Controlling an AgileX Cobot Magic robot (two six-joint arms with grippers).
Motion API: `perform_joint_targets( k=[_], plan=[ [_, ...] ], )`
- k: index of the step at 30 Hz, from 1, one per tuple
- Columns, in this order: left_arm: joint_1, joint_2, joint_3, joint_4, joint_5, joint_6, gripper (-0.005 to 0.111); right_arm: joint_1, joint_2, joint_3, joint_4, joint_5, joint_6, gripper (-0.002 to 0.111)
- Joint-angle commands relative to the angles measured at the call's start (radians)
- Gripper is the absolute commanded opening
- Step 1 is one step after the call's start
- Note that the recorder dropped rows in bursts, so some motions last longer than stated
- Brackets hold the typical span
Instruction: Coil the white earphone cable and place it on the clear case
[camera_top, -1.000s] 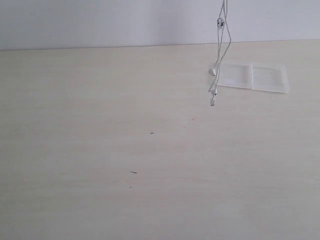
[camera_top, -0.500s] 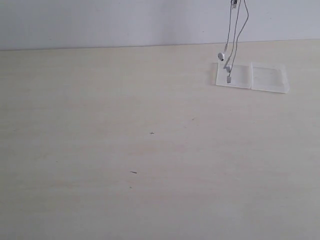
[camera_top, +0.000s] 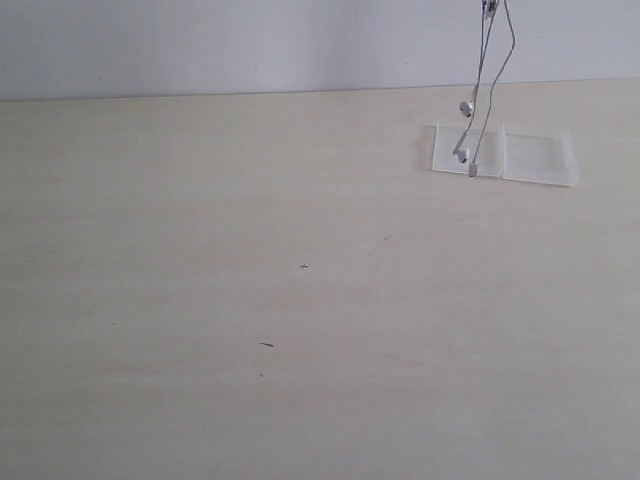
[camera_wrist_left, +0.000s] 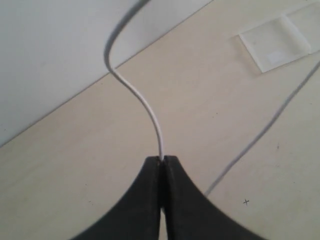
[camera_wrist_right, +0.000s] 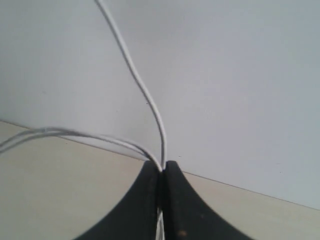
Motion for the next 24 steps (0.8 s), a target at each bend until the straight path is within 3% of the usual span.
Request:
perform_joint_targets(
  k=[1, 12, 19, 24],
  plan=[
    [0.046, -0.002, 0.134, -0.018, -0.132, -0.035, 0.0, 0.001, -0.024, -0.011, -0.003, 0.001, -0.016, 0.0],
    [0.062, 0.009, 0.376, -0.133, -0.442, -0.032, 0.0, 0.001, -0.026, -0.011, 0.007, -0.01, -0.016, 0.0],
    [0.053, 0.065, 0.414, -0.253, -0.525, -0.03, 0.0, 0.001, -0.026, -0.011, 0.022, -0.021, -0.016, 0.0],
    [0.0, 0.114, 0.415, -0.275, -0.571, -0.028, 0.0, 0.001, -0.026, -0.011, 0.022, -0.03, -0.016, 0.0]
  ],
)
